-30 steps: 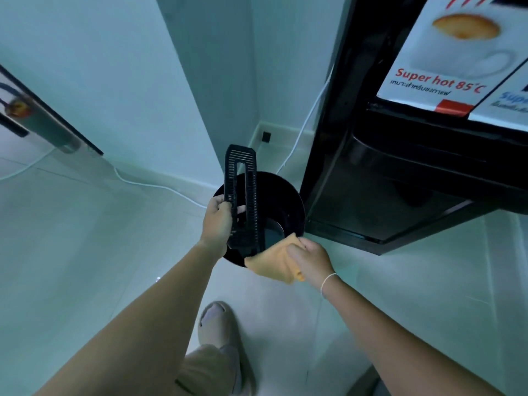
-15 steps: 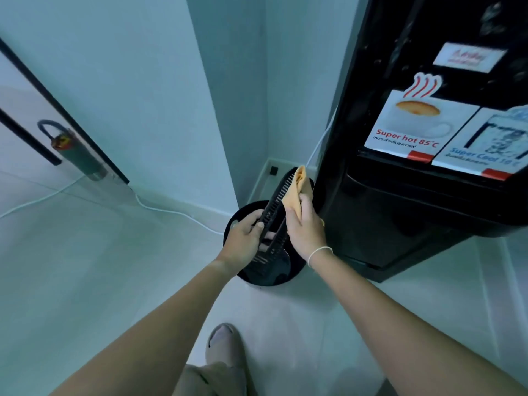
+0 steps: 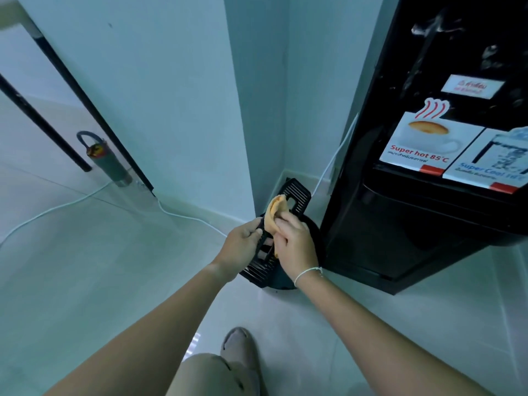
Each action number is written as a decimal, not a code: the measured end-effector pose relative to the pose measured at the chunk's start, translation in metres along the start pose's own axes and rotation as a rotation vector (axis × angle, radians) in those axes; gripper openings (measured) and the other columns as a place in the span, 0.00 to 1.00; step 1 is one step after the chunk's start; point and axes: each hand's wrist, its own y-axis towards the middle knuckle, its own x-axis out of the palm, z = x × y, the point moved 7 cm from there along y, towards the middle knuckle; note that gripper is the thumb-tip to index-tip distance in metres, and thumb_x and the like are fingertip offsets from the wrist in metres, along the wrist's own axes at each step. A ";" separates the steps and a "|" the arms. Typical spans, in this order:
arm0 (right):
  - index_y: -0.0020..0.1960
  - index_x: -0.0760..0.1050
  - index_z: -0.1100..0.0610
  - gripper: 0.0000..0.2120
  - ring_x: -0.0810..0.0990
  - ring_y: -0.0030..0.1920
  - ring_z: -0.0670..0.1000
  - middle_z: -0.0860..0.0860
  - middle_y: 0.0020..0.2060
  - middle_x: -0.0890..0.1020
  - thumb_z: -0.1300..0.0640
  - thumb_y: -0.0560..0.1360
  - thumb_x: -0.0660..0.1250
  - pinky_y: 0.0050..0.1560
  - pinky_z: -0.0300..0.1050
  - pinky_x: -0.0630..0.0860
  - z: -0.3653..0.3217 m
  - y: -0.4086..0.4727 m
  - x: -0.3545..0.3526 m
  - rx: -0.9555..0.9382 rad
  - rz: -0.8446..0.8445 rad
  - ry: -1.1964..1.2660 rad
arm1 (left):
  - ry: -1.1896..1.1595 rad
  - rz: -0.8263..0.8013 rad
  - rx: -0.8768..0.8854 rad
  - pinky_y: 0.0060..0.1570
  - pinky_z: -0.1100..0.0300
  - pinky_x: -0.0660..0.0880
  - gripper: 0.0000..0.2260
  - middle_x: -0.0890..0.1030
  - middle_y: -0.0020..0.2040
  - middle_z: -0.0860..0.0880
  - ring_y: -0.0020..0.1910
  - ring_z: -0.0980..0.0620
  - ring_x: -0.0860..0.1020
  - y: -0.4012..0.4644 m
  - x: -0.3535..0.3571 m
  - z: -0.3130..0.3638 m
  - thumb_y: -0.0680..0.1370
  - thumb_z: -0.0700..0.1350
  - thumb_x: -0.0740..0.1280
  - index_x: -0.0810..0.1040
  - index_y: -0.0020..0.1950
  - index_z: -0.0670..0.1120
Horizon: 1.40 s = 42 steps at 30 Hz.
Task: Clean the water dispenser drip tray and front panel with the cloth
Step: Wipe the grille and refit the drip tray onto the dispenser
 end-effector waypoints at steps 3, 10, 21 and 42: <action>0.54 0.79 0.64 0.14 0.77 0.53 0.60 0.55 0.59 0.78 0.72 0.71 0.60 0.53 0.40 0.70 0.013 0.027 -0.020 0.147 0.053 0.083 | -0.055 -0.048 -0.047 0.33 0.58 0.79 0.17 0.83 0.44 0.43 0.34 0.47 0.81 -0.004 0.005 -0.002 0.83 0.39 0.51 0.76 0.61 0.50; 0.53 0.80 0.62 0.14 0.76 0.52 0.60 0.54 0.58 0.78 0.70 0.72 0.61 0.49 0.35 0.72 -0.008 -0.002 -0.006 0.036 -0.027 0.002 | -0.041 -0.018 0.008 0.42 0.56 0.79 0.16 0.81 0.47 0.41 0.40 0.48 0.80 0.003 -0.001 0.008 0.82 0.36 0.52 0.78 0.57 0.45; 0.57 0.78 0.59 0.14 0.74 0.45 0.46 0.49 0.52 0.77 0.65 0.76 0.57 0.44 0.31 0.70 0.041 0.057 -0.055 0.427 0.004 0.139 | -0.162 -0.148 -0.062 0.33 0.58 0.79 0.17 0.81 0.49 0.41 0.35 0.46 0.82 -0.003 0.013 0.008 0.83 0.38 0.51 0.76 0.61 0.53; 0.51 0.79 0.63 0.13 0.77 0.49 0.55 0.54 0.53 0.80 0.67 0.72 0.58 0.48 0.40 0.71 -0.002 -0.025 -0.001 0.176 -0.158 0.141 | -0.568 -0.129 -0.271 0.36 0.61 0.75 0.28 0.81 0.34 0.47 0.34 0.52 0.80 0.016 0.017 -0.009 0.81 0.60 0.48 0.80 0.41 0.44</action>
